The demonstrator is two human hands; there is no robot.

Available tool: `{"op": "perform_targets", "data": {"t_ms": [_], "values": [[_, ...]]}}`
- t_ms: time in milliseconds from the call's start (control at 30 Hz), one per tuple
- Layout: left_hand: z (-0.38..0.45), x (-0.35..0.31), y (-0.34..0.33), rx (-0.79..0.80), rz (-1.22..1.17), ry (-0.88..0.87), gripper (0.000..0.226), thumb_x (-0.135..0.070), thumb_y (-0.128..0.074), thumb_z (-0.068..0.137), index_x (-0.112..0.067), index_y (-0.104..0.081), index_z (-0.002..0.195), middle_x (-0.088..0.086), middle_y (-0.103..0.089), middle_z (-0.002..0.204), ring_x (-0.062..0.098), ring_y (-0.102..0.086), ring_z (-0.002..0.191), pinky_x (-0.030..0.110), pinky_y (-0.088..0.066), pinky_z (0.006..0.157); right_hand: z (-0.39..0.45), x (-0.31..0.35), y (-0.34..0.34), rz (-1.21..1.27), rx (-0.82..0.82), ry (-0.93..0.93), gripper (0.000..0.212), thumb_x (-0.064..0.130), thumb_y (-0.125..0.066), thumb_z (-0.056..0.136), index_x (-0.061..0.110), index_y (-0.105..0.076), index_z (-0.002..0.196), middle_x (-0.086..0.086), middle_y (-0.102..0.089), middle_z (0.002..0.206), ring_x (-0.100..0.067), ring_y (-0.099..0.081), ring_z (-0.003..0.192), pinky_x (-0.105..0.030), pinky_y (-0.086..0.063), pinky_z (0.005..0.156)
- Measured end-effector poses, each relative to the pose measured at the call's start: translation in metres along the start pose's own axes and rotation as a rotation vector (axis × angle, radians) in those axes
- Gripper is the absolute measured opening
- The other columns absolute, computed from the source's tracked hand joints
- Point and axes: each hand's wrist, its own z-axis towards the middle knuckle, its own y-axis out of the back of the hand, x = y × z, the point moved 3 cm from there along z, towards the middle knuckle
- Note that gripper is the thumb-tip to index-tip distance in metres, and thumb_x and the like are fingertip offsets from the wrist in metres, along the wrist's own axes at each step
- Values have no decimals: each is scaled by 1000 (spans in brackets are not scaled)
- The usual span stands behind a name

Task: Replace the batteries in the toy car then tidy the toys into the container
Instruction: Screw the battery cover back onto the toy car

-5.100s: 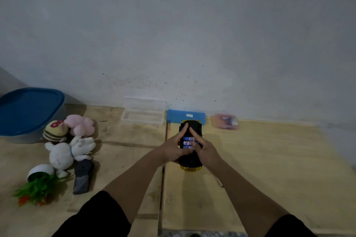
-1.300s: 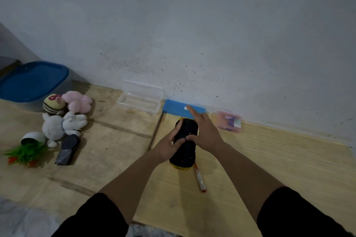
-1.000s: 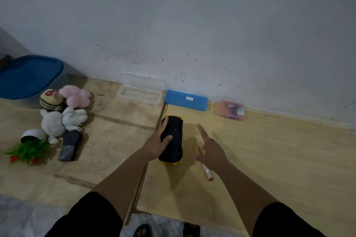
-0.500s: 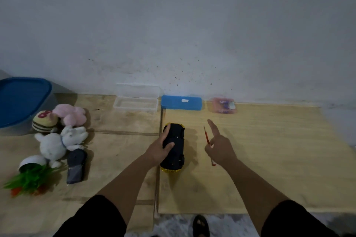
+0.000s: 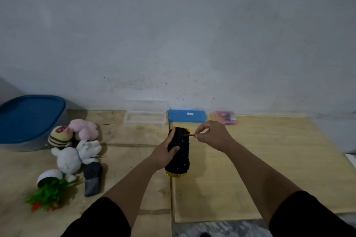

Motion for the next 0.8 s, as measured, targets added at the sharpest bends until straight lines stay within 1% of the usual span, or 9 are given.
{"op": "perform_targets", "data": {"t_ms": [67,167,233,300,433,533,633,700,800], "values": [[-4,1,5,-4,-13,4,68,-28,-46,98,-42,0,147,1,-38,148,23,-49,124,38,-45,102,-2,3,-1,30,4,-5,7,18,-71,75,21,-71,81,1,-67,89,-12,-59,82,-27,-49,76],[-9,2,10,-3,-27,6,68,-27,-46,98,-43,-1,147,0,-38,148,22,-50,123,37,-46,101,-5,9,-1,218,-13,-46,21,16,-73,76,18,-68,96,-1,-70,86,-14,-64,81,-24,-51,75],[-12,4,12,-4,-26,13,69,-27,-46,98,-42,-1,148,0,-37,148,22,-49,124,39,-46,102,-6,13,-1,295,-17,-60,27,14,-74,76,16,-65,102,-4,-71,89,-15,-65,80,-23,-50,70],[-13,5,13,-1,-18,16,69,-27,-46,98,-40,0,148,0,-37,148,22,-48,125,39,-45,103,-6,17,-2,321,-17,-62,24,10,-72,76,14,-64,98,-6,-71,90,-15,-65,77,-21,-47,65],[-14,6,13,9,-22,9,69,-26,-46,98,-39,-1,148,1,-40,146,22,-49,123,39,-46,102,-4,21,-5,250,-38,-56,17,4,-70,72,17,-62,79,-4,-68,87,-15,-60,78,-25,-48,66],[-14,5,12,11,-26,11,69,-25,-46,98,-38,0,148,2,-40,146,22,-49,123,38,-45,102,-2,21,-6,247,-71,-55,14,8,-70,74,19,-62,77,-5,-68,88,-19,-64,81,-26,-49,69],[-12,3,11,11,-28,19,69,-25,-46,98,-39,0,148,2,-40,146,22,-48,124,36,-45,102,-2,20,-3,325,-113,-57,10,8,-69,78,16,-64,81,-5,-70,90,-19,-66,82,-27,-50,73],[-10,2,11,7,-26,20,69,-25,-46,98,-39,0,148,1,-39,147,21,-47,125,35,-45,102,-1,20,0,389,-149,-59,12,7,-69,78,16,-64,84,-7,-71,95,-19,-66,82,-24,-49,70],[-9,0,10,15,-44,23,69,-24,-46,98,-39,1,148,1,-38,147,21,-47,124,35,-45,101,1,21,4,429,-189,-49,28,12,-68,82,16,-59,108,-10,-70,99,-13,-67,73,-13,-47,60]]}}
